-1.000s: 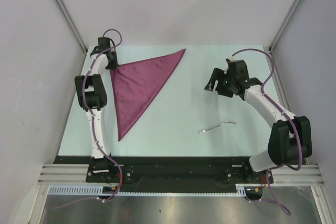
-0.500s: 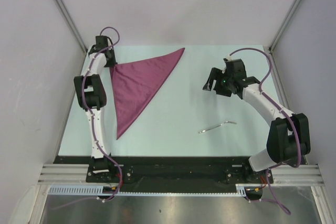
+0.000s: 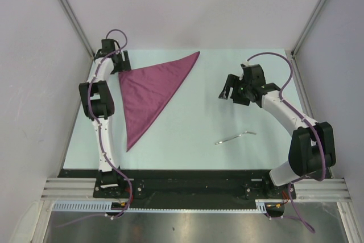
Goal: Fold the napkin, place the utensils inside, and roll it up
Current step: Fold the napkin at the center of the board, then pick up the fork at the center of the board.
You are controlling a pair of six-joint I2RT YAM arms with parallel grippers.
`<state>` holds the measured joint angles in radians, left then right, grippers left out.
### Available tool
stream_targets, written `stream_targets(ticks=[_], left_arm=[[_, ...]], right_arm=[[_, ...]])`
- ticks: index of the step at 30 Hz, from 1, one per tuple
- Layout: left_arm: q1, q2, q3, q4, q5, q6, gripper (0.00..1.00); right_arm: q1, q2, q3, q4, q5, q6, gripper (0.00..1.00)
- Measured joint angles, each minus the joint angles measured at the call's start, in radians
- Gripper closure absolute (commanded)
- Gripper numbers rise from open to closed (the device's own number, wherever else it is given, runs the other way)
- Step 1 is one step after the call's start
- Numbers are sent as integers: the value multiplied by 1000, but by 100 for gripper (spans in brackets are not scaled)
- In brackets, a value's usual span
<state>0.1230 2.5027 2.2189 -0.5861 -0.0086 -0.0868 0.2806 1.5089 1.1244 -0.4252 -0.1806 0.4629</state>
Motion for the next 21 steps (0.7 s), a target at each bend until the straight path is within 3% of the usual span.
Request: stream_targets(ticks=[6,15,18,21], left_arm=[[-2,-39,-29,7,39,-4,9],[-61,-264,-56,9,42,-18,9],[-110,-428,-182,42,47,-24,9],[-165,-646,-425,105,75,-45,9]], right_arm=[[-2,-2,-3,-18,16,4,20],[-51,-94,-137,-63,44,46,20],[-73,-139,-183,-86,52,78,21],[-97,-182,-215,-120,66,108,21]])
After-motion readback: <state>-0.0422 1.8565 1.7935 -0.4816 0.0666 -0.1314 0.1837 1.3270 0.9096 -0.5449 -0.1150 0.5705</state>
